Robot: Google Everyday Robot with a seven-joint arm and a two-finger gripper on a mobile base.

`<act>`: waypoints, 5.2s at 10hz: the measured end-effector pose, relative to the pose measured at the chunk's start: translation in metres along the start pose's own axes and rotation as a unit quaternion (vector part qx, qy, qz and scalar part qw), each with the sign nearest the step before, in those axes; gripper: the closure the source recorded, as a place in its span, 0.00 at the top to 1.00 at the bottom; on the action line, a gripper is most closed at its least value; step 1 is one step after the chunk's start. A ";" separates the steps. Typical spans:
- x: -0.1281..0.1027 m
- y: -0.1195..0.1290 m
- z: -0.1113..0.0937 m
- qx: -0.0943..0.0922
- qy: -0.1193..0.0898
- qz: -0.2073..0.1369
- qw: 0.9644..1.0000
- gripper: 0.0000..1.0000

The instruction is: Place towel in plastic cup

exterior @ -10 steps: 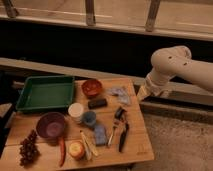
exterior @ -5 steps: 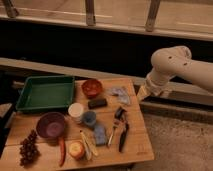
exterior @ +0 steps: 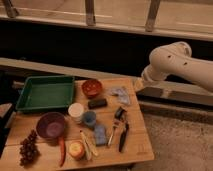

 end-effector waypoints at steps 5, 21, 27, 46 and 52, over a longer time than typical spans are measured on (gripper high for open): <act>-0.051 0.038 0.056 0.011 -0.025 -0.026 0.999 0.63; 0.006 0.003 0.185 -0.006 0.039 0.056 0.998 0.63; -0.005 0.022 0.231 -0.059 0.052 0.064 0.995 0.63; -0.021 0.054 0.153 -0.103 0.044 -0.091 0.989 0.00; 0.023 0.137 0.081 -0.202 0.033 -0.198 0.959 0.00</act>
